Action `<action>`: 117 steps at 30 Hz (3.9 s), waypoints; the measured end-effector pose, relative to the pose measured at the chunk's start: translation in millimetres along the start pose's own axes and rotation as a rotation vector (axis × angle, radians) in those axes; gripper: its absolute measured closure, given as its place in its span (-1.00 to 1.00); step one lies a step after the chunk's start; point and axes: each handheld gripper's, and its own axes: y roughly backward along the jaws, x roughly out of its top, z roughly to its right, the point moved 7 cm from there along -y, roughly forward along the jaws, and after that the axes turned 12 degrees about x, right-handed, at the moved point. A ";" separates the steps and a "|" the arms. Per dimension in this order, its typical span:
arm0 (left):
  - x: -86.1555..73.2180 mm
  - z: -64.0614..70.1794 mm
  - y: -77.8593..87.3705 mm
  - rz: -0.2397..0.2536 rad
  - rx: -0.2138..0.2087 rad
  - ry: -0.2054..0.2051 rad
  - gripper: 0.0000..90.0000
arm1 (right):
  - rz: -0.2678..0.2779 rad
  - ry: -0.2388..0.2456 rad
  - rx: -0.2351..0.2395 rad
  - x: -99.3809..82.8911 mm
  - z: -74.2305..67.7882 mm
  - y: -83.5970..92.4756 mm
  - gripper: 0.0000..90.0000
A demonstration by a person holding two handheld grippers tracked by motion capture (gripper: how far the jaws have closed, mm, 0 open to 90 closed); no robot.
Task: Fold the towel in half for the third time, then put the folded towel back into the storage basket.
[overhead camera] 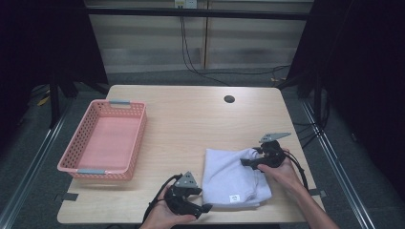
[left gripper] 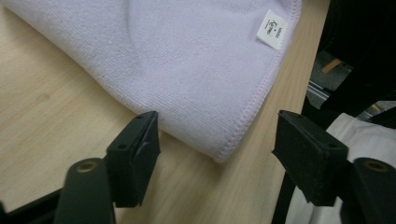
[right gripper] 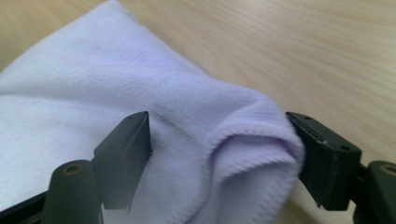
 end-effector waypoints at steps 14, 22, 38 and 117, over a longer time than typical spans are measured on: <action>0.8 0.5 -15.7 -0.040 0.041 -0.065 -0.24 | -0.048 0.010 0.034 -3.9 -1.9 -14.1 -0.31; 1.9 0.3 -16.5 -0.039 0.030 -0.066 0.24 | -0.068 0.009 0.084 -4.2 -7.5 -14.3 0.10; 6.6 -7.8 -16.2 -0.065 -0.028 -0.033 0.71 | -0.043 -0.031 0.109 -2.4 -12.4 -10.0 0.54; 47.5 -124.0 157.8 0.276 0.126 0.123 0.72 | 0.156 0.118 0.323 202.7 -67.9 -54.1 0.59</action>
